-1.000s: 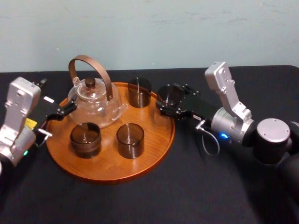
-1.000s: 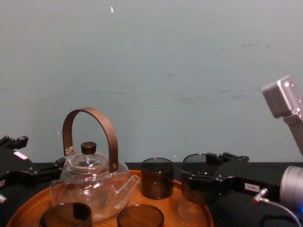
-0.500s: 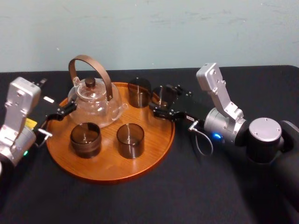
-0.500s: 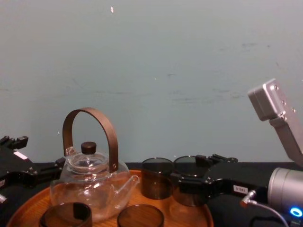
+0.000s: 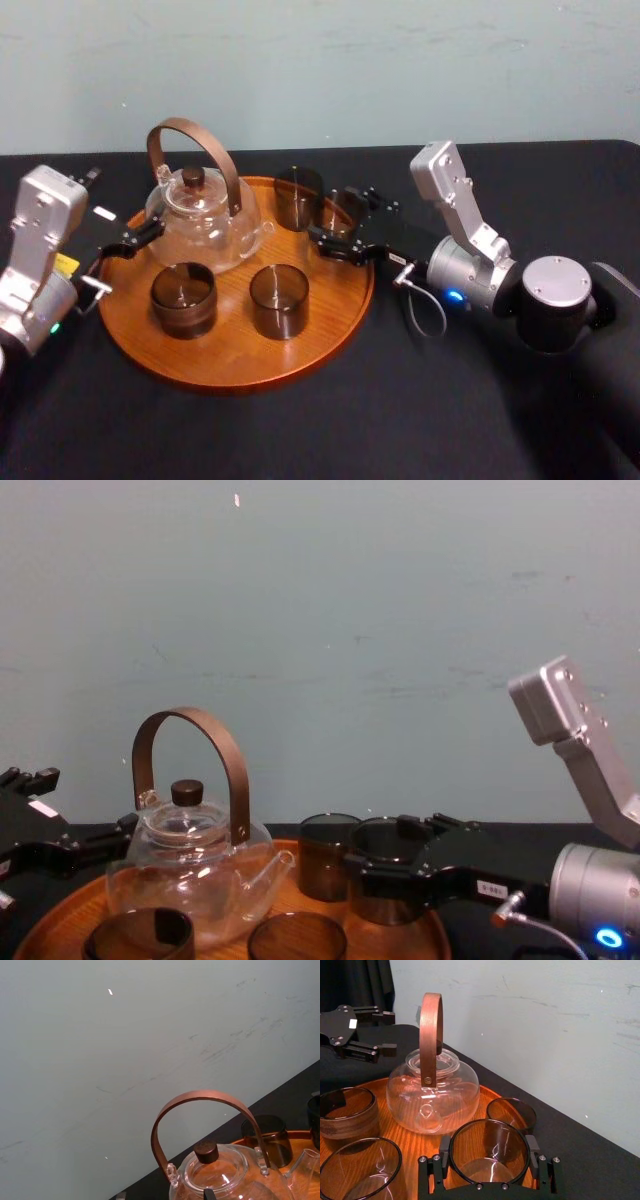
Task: Pick up the glass from the table and place it on the tray.
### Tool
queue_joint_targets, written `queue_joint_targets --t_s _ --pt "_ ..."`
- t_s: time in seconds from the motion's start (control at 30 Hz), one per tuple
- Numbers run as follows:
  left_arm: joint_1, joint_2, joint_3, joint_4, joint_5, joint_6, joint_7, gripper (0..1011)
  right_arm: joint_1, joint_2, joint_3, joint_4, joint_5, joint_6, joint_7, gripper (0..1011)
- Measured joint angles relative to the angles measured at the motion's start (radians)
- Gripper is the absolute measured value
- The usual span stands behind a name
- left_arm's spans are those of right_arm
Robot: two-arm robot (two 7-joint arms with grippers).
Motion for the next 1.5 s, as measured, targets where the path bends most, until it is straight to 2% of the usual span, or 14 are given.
queue_joint_targets --t_s 1.5 --pt "0.0 0.0 0.0 0.0 0.0 0.0 0.0 1001 0.036 -0.04 -0.001 0.113 0.004 -0.026 0.024 907"
